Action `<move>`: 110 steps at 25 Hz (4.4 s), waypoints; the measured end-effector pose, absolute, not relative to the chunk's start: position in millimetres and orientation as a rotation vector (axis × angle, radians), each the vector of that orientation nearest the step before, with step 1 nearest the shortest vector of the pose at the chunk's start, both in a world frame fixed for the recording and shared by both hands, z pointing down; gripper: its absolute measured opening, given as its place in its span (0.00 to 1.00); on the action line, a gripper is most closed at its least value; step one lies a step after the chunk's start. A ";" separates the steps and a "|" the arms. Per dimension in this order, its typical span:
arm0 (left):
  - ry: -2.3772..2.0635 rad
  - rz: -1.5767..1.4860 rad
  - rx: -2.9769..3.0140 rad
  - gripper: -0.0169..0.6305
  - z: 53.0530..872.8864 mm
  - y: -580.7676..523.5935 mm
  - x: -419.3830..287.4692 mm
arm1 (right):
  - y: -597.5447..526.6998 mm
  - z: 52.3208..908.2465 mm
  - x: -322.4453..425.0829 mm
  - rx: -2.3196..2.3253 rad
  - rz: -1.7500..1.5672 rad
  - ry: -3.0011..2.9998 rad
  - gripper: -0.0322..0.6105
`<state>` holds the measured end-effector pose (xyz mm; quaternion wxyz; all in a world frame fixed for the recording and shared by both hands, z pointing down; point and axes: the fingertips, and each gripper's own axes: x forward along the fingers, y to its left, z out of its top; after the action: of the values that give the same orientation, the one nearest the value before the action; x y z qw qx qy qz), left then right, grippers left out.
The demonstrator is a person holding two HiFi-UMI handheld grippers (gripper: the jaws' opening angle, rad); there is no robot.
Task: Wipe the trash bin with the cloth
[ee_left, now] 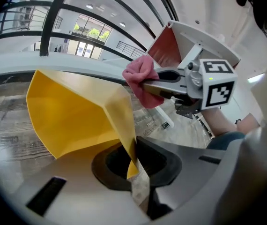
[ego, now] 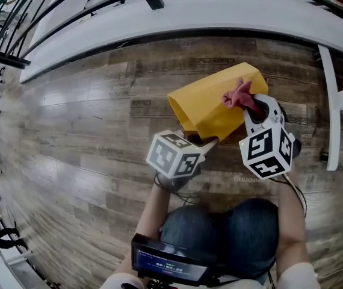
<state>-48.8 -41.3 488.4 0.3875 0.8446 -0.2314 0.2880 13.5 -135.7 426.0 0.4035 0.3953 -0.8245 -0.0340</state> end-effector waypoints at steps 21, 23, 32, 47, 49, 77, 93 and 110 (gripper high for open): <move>-0.614 0.670 2.107 0.08 486.9 -42.4 -54.0 | -108.8 472.8 -17.6 0.747 -0.032 -2.109 0.12; -0.614 0.665 2.104 0.08 487.0 -42.3 -54.2 | -117.6 478.8 -5.4 0.797 -0.011 -2.086 0.12; -0.610 0.676 2.107 0.08 484.8 -40.7 -53.4 | -154.8 507.9 59.9 1.055 0.081 -1.948 0.12; -0.639 0.662 2.098 0.08 478.3 -44.6 -59.8 | -149.9 483.5 75.4 1.136 0.059 -1.958 0.12; -0.644 0.622 2.083 0.08 478.0 -46.7 -62.4 | -136.4 468.2 55.6 1.075 0.031 -2.045 0.12; -0.690 0.530 2.090 0.11 500.0 -44.0 -87.5 | -141.6 519.9 27.1 0.838 -0.049 -2.008 0.12; -0.726 0.868 2.258 0.19 561.9 -11.0 -67.0 | -144.4 520.0 23.7 0.850 -0.059 -2.004 0.12; -0.711 0.826 2.227 0.07 468.4 -71.1 -46.9 | -107.7 428.6 -20.4 0.833 -0.136 -2.265 0.12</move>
<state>-46.9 -71.1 468.4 0.3250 0.8494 -0.2712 0.3152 -20.4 -107.7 428.6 0.3545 0.3222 -0.8762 -0.0525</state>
